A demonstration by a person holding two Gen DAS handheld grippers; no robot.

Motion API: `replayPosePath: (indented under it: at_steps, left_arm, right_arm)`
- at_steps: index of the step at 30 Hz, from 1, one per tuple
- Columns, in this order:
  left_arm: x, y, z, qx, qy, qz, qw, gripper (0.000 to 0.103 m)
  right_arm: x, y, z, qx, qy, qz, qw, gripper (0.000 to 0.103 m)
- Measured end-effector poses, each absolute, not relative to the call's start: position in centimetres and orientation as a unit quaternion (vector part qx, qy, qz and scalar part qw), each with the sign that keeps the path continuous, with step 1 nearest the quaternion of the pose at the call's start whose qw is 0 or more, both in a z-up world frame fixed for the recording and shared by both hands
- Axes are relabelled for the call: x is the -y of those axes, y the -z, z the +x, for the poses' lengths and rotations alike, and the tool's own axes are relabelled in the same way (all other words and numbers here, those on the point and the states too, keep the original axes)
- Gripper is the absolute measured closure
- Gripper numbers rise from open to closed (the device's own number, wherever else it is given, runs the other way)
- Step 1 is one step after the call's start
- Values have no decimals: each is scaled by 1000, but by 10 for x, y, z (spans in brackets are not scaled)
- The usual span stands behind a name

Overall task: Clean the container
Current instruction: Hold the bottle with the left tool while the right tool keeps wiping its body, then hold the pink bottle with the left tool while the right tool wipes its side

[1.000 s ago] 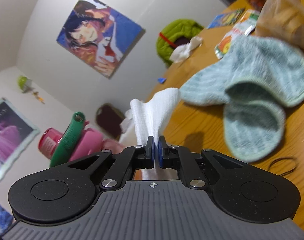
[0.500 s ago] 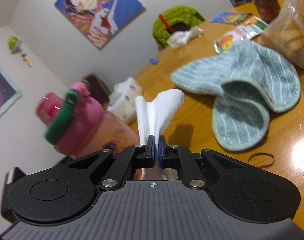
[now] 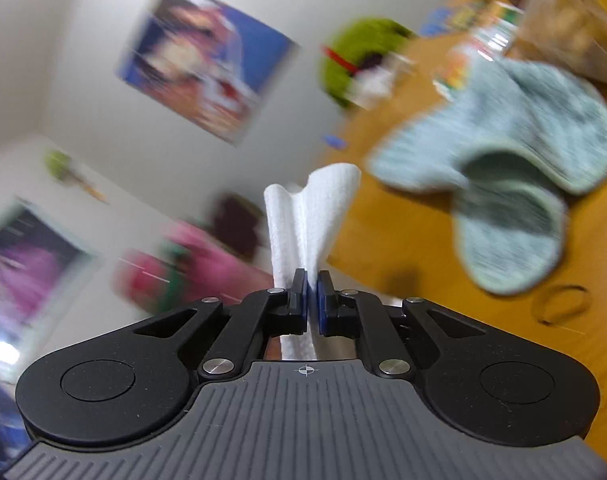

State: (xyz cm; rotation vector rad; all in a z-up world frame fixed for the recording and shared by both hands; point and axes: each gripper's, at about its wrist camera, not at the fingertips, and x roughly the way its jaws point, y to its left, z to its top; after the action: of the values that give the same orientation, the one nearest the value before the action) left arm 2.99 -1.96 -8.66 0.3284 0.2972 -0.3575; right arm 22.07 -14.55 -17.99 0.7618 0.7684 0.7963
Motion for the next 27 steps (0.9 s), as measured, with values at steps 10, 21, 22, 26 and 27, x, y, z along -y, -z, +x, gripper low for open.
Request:
replayPosePath:
  at_steps: [10, 21, 22, 26, 27]
  left_arm:
    - [19, 87, 30, -145, 175, 161, 960, 28]
    - [18, 89, 36, -140, 165, 157, 963, 28]
    - [19, 88, 35, -141, 164, 158, 964, 28]
    - [21, 88, 27, -157, 153, 173, 960, 22]
    - [21, 87, 23, -162, 148, 175, 960, 22]
  right_arm:
    - [156, 171, 212, -307, -397, 372, 781, 93]
    - [136, 196, 222, -377, -347, 326, 794, 93]
    - [133, 199, 224, -388, -338, 316, 798, 93]
    - [125, 204, 226, -402, -312, 290, 810, 93]
    - [127, 202, 224, -392, -314, 293, 814, 93]
